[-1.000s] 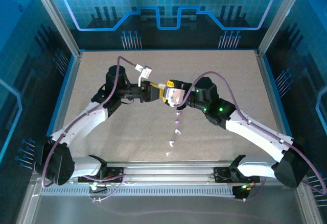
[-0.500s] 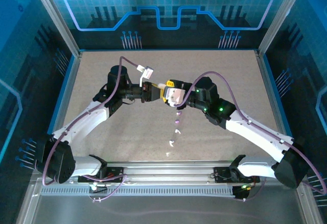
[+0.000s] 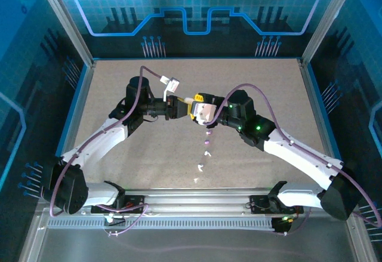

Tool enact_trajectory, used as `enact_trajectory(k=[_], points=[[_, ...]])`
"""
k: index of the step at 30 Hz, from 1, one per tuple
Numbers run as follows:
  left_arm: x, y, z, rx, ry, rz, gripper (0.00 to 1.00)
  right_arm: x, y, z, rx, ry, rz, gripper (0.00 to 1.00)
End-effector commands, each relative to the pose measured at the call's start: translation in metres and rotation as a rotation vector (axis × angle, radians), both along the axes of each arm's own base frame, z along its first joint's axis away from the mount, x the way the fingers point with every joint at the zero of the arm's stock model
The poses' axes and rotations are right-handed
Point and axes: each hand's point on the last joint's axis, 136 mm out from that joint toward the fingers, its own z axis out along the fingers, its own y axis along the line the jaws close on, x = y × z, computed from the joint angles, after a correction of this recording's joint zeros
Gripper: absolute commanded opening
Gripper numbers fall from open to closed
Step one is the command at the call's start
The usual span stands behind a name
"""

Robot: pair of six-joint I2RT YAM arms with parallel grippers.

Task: Insert the wireless bluetooth earbuds into the charging case

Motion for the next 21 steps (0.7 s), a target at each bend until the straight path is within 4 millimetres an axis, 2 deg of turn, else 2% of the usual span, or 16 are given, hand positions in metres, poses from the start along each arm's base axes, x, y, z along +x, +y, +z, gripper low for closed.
enact_trajectory(k=[1,4,6,7,11,13,16,21], points=[[0.001,-0.005,0.017,-0.027,-0.078,-0.024,0.24,-0.004,0.0,0.02,0.022,-0.045,0.024,0.52],[0.003,-0.003,0.019,-0.032,-0.129,0.003,0.22,-0.007,-0.004,0.032,0.061,-0.01,0.013,0.62],[0.003,0.001,0.021,-0.047,-0.192,0.035,0.21,-0.007,-0.011,0.043,0.122,0.076,-0.01,0.67],[0.003,0.003,0.024,-0.059,-0.24,0.057,0.2,-0.006,-0.018,0.052,0.179,0.159,-0.034,0.72],[0.001,0.012,0.029,-0.09,-0.411,0.126,0.2,-0.003,-0.04,0.068,0.395,0.534,-0.103,0.77],[-0.001,0.015,0.03,-0.094,-0.483,0.15,0.23,-0.002,-0.045,0.07,0.504,0.726,-0.115,0.79],[-0.013,0.012,0.031,-0.106,-0.652,0.134,0.21,-0.007,-0.041,0.065,0.56,0.93,-0.08,0.8],[-0.017,0.01,0.034,-0.121,-0.737,0.137,0.18,-0.009,-0.035,0.054,0.514,1.092,-0.104,0.78]])
